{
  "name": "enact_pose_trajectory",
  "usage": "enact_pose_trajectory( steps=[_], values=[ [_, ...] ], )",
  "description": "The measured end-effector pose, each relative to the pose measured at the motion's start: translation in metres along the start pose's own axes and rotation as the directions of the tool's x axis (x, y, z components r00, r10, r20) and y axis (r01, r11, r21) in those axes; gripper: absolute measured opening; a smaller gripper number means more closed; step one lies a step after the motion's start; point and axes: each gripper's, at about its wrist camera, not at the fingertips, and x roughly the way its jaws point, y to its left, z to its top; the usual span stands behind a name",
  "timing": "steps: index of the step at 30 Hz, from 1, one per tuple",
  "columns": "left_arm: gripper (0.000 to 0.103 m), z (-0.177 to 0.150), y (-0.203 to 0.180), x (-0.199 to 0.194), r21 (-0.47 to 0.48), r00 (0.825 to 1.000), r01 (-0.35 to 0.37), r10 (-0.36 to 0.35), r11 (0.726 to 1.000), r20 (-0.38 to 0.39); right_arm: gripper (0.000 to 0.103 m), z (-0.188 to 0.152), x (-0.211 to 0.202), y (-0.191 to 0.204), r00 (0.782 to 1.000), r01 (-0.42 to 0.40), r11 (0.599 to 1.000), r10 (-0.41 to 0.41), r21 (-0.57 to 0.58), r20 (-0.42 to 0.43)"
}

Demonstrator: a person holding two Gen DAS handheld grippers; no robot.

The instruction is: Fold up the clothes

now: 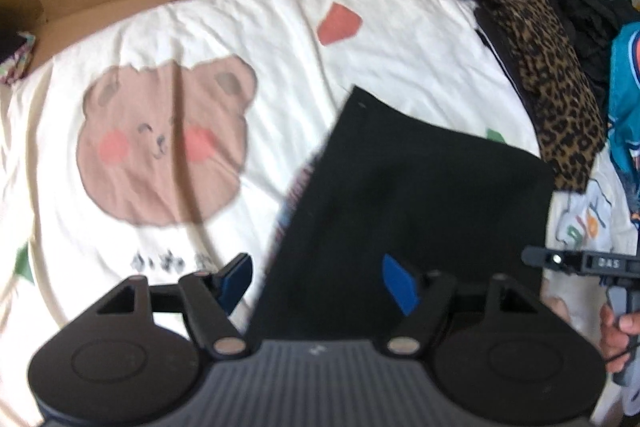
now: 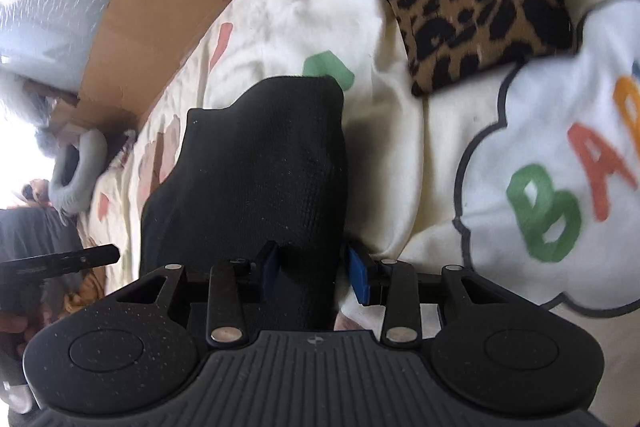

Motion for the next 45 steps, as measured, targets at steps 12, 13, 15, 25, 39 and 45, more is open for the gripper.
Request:
enact_pose_trajectory(
  steps=[12, 13, 15, 25, 39, 45],
  values=[
    [0.054, 0.006, 0.042, 0.029, -0.002, 0.985, 0.170, -0.170, 0.985, 0.032, 0.007, 0.003, -0.001, 0.002, 0.995, -0.083, 0.996, 0.084, 0.017, -0.047],
    [0.054, 0.007, 0.044, 0.033, -0.010, 0.981, 0.191, -0.190, 0.982, 0.033, 0.009, 0.003, -0.001, 0.002, 0.995, -0.085, 0.996, 0.085, 0.021, -0.050],
    [0.054, 0.010, 0.048, 0.040, -0.025, 0.972, 0.232, -0.231, 0.972, 0.037, 0.011, 0.003, 0.001, -0.001, 0.995, -0.085, 0.996, 0.087, 0.037, -0.056],
    [0.053, 0.014, 0.055, 0.078, -0.087, 0.922, 0.385, -0.387, 0.919, 0.000, 0.011, -0.001, 0.022, -0.015, 0.988, -0.122, 0.986, 0.132, 0.118, -0.085],
    [0.030, 0.005, 0.057, 0.075, -0.264, 0.870, 0.480, -0.493, 0.836, 0.019, 0.006, 0.032, -0.005, -0.001, 0.994, -0.083, 0.995, 0.086, 0.051, -0.063],
    [0.057, 0.009, 0.059, 0.080, -0.261, 0.862, 0.493, -0.506, 0.830, 0.021, 0.009, 0.037, -0.005, -0.007, 0.994, -0.073, 0.996, 0.077, 0.057, -0.073]
  ],
)
